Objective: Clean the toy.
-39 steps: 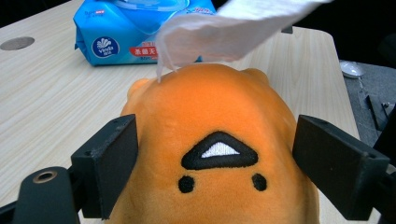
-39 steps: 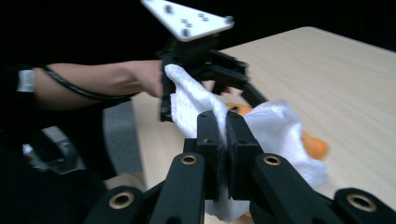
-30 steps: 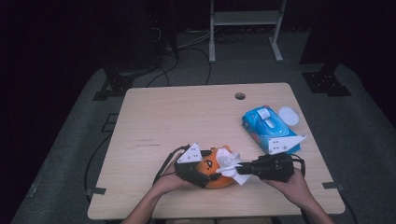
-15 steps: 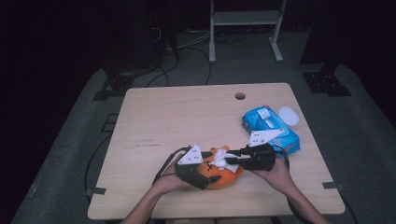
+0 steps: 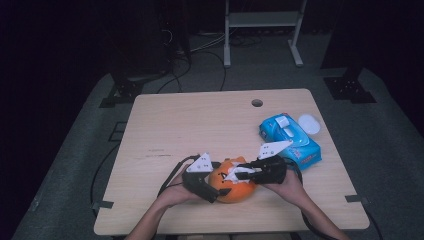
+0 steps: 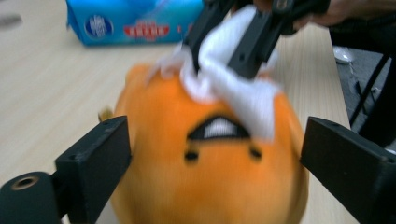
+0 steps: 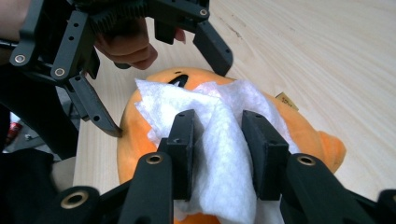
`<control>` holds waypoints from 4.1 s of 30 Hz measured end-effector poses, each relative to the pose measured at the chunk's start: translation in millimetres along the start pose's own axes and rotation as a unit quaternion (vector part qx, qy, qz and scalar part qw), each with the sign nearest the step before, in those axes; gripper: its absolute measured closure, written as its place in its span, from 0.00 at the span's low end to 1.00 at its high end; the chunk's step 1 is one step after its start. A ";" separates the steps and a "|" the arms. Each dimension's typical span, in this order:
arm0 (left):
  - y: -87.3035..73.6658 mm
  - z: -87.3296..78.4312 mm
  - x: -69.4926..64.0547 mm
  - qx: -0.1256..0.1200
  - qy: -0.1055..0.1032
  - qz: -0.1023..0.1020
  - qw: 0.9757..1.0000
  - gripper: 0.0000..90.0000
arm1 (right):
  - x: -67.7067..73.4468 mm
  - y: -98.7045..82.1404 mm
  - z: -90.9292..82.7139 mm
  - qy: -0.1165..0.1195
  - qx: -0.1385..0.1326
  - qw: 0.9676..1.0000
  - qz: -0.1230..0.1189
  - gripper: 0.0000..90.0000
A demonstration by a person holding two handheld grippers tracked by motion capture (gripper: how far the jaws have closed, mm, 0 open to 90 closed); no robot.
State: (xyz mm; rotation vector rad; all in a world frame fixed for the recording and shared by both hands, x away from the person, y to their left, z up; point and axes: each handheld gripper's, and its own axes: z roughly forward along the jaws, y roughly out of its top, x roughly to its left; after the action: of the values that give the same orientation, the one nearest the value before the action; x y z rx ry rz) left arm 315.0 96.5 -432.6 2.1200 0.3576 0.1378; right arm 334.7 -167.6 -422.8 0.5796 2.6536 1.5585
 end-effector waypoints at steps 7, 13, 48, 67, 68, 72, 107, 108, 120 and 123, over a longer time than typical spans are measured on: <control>-3.9 2.7 7.1 -0.003 -0.012 0.016 1.000 0.18 | 1.4 -2.6 -2.4 0.002 0.011 1.000 0.008 0.82; -2.2 6.1 23.7 -0.019 -0.032 0.022 0.999 0.26 | -3.0 -10.3 -18.4 -0.011 0.011 1.000 0.025 0.87; -2.2 -5.0 35.8 -0.021 -0.007 -0.015 1.000 0.33 | 10.0 -15.3 -19.4 -0.062 -0.001 0.998 0.005 0.89; -9.3 -1.3 46.8 -0.030 -0.014 -0.039 0.999 0.34 | 8.6 -26.0 -32.9 -0.079 -0.005 0.997 0.006 0.89; -8.9 -0.7 46.2 -0.031 -0.013 -0.039 0.999 0.33 | 9.6 -25.3 -32.2 -0.079 -0.004 0.997 0.003 0.89; -8.2 2.0 45.6 -0.032 -0.017 -0.032 0.999 0.29 | 15.2 -14.3 -21.8 -0.065 -0.012 0.998 -0.008 0.89; -6.0 4.2 42.8 -0.033 -0.022 -0.026 0.999 0.30 | 1.0 -34.5 -38.7 -0.072 -0.004 0.997 0.019 0.89; -6.0 4.2 42.8 -0.033 -0.022 -0.026 0.999 0.30 | 1.0 -34.5 -38.7 -0.072 -0.004 0.997 0.019 0.89; 0.0 5.7 35.9 -0.028 -0.023 -0.011 0.999 0.22 | 2.1 -14.8 -21.2 -0.056 -0.016 0.998 0.003 0.89; 5.8 -1.3 35.9 -0.027 -0.005 -0.026 0.999 0.12 | -4.2 -22.6 -27.1 -0.062 -0.022 0.998 0.023 0.89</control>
State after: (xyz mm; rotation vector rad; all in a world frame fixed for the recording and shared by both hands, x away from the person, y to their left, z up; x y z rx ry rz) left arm 350.0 105.5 -428.6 2.0565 0.3982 0.1048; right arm 326.5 -201.5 -429.0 0.7149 2.5259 1.5350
